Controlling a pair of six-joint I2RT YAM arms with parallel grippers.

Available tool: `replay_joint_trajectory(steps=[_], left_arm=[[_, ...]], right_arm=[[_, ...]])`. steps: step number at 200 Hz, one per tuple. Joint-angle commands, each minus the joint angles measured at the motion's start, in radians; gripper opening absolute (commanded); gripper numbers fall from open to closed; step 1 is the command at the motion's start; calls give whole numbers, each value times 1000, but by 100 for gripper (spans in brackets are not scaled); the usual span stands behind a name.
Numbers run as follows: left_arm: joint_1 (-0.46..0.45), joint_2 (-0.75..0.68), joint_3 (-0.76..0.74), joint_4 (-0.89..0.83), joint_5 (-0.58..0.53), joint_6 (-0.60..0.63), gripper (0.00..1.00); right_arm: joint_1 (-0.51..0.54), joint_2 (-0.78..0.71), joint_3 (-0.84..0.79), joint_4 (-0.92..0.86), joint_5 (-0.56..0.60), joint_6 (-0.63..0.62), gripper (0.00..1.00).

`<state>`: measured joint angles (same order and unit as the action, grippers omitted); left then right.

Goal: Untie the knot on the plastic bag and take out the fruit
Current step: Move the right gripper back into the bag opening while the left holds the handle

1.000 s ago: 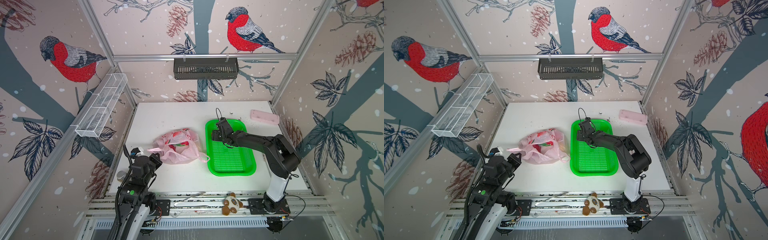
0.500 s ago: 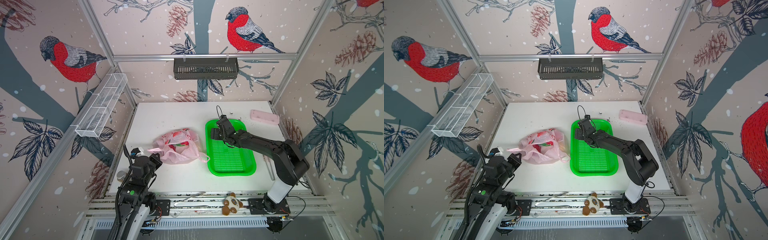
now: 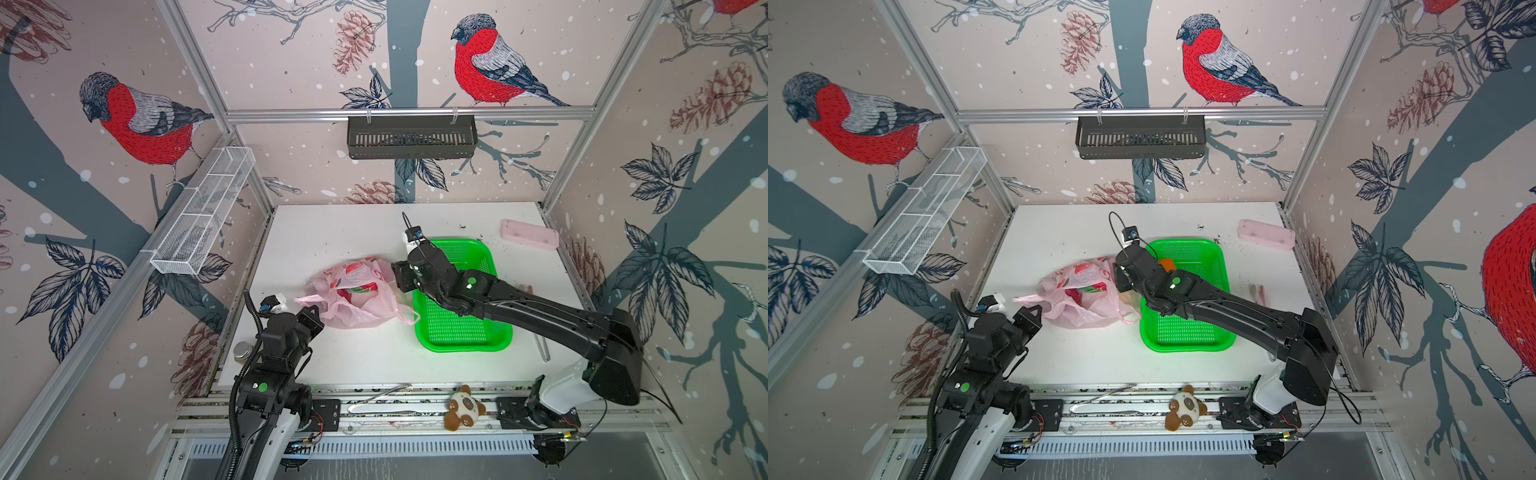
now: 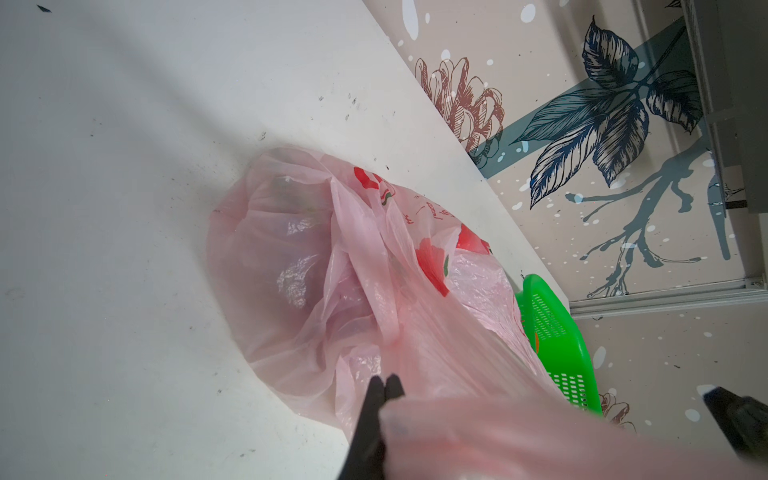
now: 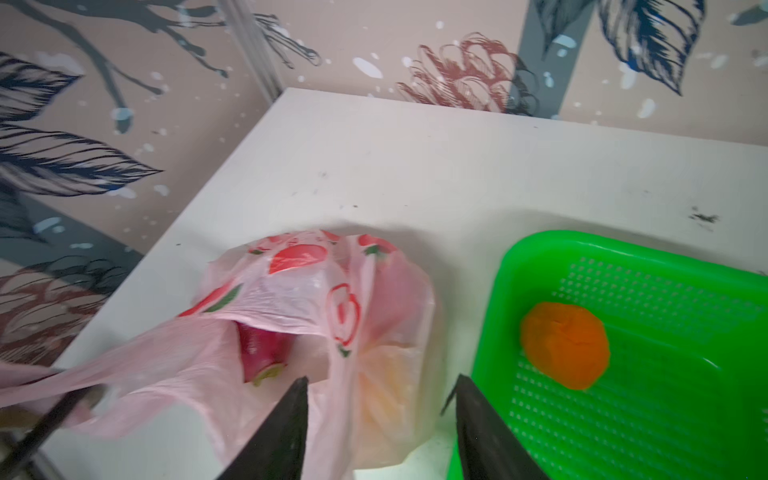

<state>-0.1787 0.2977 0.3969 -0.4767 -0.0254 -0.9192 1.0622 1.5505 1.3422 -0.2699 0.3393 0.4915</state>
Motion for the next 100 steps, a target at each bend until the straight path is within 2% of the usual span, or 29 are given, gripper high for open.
replay_joint_trajectory(steps=[1, 38, 100], left_arm=[[2, -2, 11, 16, 1, -4, 0], [1, -13, 18, 4, -1, -7, 0], [1, -45, 33, -38, -16, -12, 0]], right_arm=[[52, 65, 68, -41, -43, -30, 51], [94, 252, 204, -111, -147, -6, 41], [88, 469, 293, -119, -200, 5, 37]])
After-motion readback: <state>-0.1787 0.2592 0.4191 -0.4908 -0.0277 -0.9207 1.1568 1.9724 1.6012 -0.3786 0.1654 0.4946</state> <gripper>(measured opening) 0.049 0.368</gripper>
